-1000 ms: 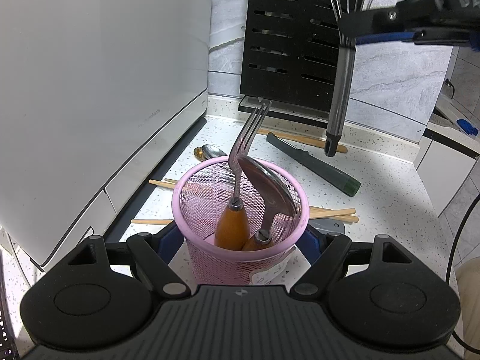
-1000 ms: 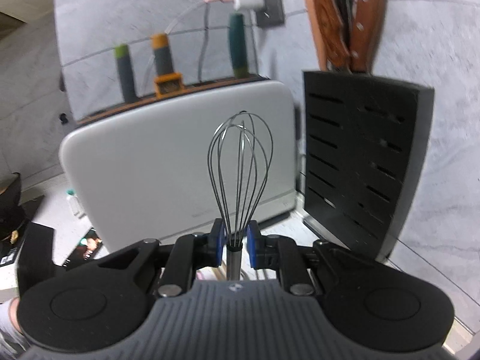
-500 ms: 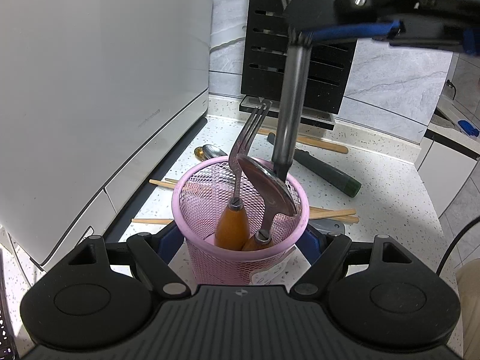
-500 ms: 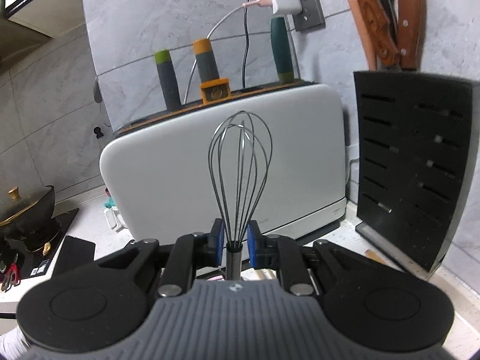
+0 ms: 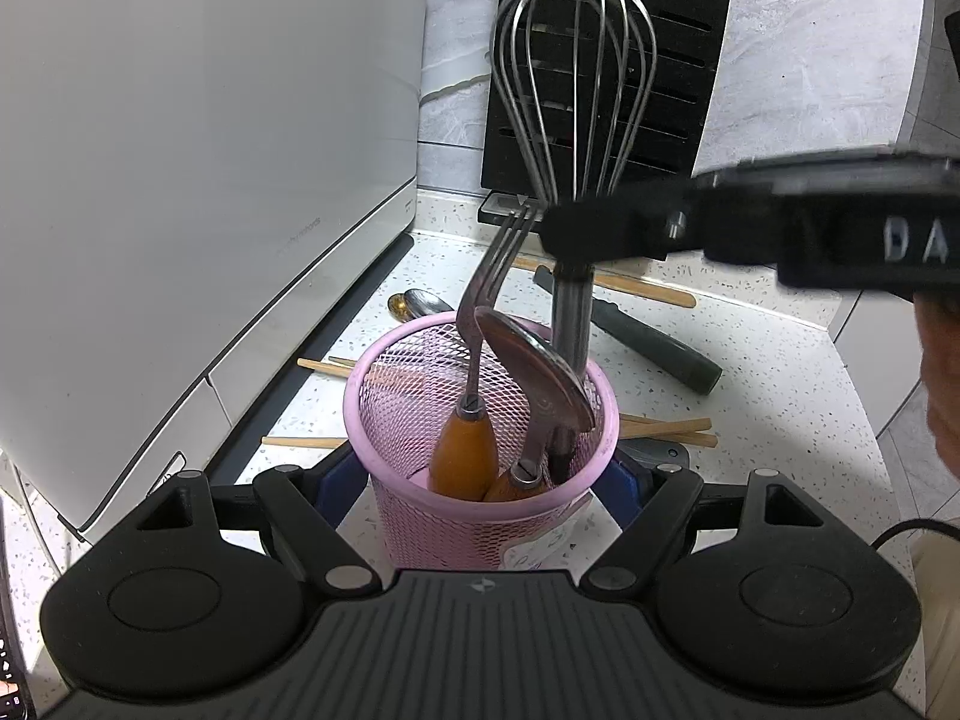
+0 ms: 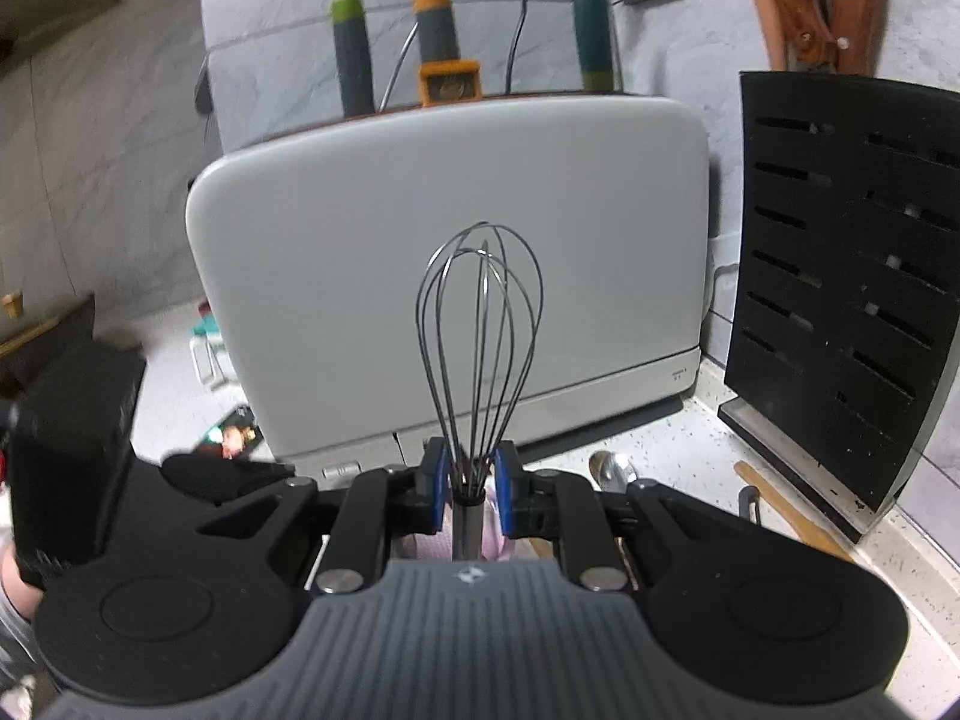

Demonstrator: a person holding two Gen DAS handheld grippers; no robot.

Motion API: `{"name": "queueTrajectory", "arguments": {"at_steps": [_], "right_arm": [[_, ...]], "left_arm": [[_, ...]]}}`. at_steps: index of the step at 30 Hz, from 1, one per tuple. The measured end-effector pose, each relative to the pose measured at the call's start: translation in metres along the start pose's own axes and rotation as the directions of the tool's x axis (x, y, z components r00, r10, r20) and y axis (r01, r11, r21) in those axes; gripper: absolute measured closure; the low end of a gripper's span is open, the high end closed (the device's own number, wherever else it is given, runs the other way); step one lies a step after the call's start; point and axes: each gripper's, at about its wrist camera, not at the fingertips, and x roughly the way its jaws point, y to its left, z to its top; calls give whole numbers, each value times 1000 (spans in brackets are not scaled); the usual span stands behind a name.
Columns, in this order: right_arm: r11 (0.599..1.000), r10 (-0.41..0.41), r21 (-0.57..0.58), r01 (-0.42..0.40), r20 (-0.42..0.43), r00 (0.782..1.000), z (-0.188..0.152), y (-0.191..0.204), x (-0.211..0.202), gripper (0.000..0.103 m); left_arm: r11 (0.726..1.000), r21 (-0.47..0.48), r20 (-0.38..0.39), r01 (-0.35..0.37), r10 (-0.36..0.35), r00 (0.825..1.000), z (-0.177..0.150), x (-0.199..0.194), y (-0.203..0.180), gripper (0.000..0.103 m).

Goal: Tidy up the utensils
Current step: 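Grasp the metal whisk by its handle with the right tool and lift it, then lower the whisk handle-first into the pink cup and open the right tool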

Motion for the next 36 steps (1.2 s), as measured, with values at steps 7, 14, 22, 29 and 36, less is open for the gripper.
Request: {"name": "queueTrajectory", "arguments": {"at_steps": [7, 14, 22, 29, 36], "right_arm": [[999, -1, 32, 3, -66, 998, -10, -8, 13, 89], [998, 1, 62, 7, -127, 992, -15, -12, 27, 89], [999, -1, 53, 9, -154, 988, -13, -11, 31, 87], [998, -4, 65, 15, -164, 986, -8, -13, 26, 75], [999, -20, 40, 27, -177, 984, 1, -21, 10, 67]], "left_arm": [[1000, 0, -1, -1, 1, 1000, 0, 0, 0, 11], [1000, 0, 0, -1, 1, 1000, 0, 0, 0, 11], [1000, 0, 0, 0, 0, 1000, 0, 0, 0, 11], [1000, -1, 0, -1, 1, 1000, 0, 0, 0, 11], [1000, -1, -1, -1, 1, 1000, 0, 0, -1, 11]]}}
